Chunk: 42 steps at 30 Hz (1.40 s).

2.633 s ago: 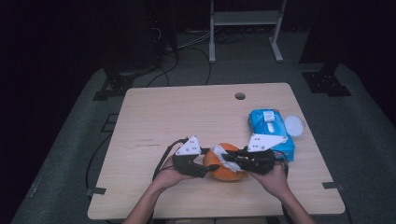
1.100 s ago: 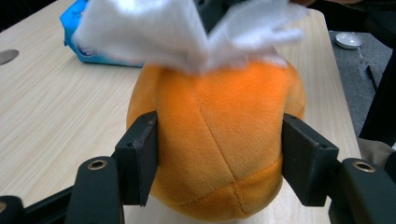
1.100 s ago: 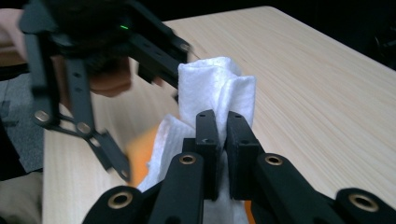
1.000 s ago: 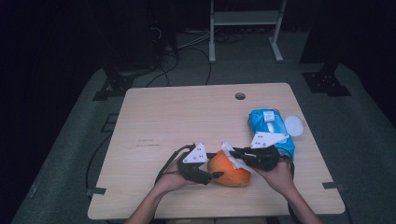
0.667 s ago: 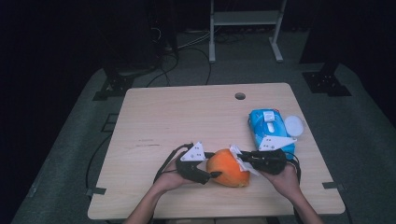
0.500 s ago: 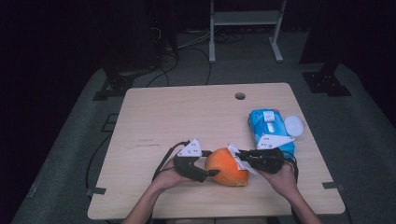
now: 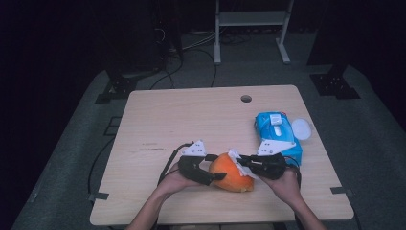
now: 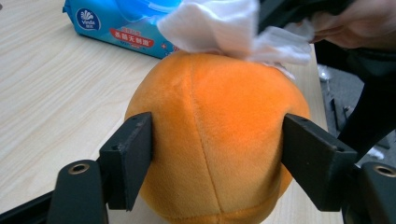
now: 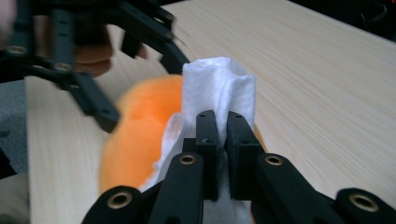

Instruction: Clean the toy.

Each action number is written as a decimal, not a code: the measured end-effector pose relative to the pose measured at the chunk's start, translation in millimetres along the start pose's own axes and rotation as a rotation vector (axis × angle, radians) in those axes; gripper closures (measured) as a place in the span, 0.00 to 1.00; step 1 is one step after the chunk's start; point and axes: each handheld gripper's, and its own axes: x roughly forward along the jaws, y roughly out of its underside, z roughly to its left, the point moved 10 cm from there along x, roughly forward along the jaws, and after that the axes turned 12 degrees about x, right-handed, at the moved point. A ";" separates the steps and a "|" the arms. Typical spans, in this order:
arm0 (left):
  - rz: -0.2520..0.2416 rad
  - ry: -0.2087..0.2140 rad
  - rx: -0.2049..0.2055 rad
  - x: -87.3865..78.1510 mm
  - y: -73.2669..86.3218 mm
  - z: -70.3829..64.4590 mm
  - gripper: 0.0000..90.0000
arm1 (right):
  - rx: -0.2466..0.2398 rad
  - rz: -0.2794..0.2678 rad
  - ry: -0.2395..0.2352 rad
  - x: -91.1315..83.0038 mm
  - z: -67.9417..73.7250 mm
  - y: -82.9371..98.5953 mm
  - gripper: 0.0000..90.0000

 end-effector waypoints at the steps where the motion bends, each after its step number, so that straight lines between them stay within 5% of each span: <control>1: 0.001 -0.001 0.008 0.2 -0.3 -0.5 0.31 | -0.010 0.001 -0.007 1.0 5.0 -1.7 0.93; 5: 0.005 0.004 0.043 1.2 -0.4 -4.5 0.31 | -0.059 -0.004 -0.060 9.7 26.2 -10.6 0.93; 8: 0.031 -0.004 0.081 1.8 4.4 -5.5 0.32 | -0.099 0.012 -0.056 16.9 33.4 -12.8 0.93; 14: 0.042 -0.002 0.081 -0.4 13.6 -2.3 0.33 | -0.053 0.021 -0.002 9.9 5.6 -10.0 0.93; 17: 0.043 0.010 0.063 -2.1 15.5 -0.4 0.32 | -0.006 0.035 0.017 4.3 -9.2 0.4 0.93; 23: -0.018 0.058 -0.031 -3.7 0.6 -2.8 0.21 | 0.023 0.034 0.004 -0.9 -8.8 11.6 0.93; 29: 0.009 0.026 0.023 1.7 1.5 -6.2 0.29 | -0.007 0.039 0.009 1.2 -1.7 8.4 0.93; 37: 0.045 0.011 0.122 2.7 -0.2 -13.5 0.32 | -0.081 0.026 -0.049 14.4 30.8 -9.5 0.93; 42: 0.056 0.010 0.105 0.8 8.1 -8.4 0.34 | -0.066 0.038 -0.028 12.3 19.1 -7.8 0.93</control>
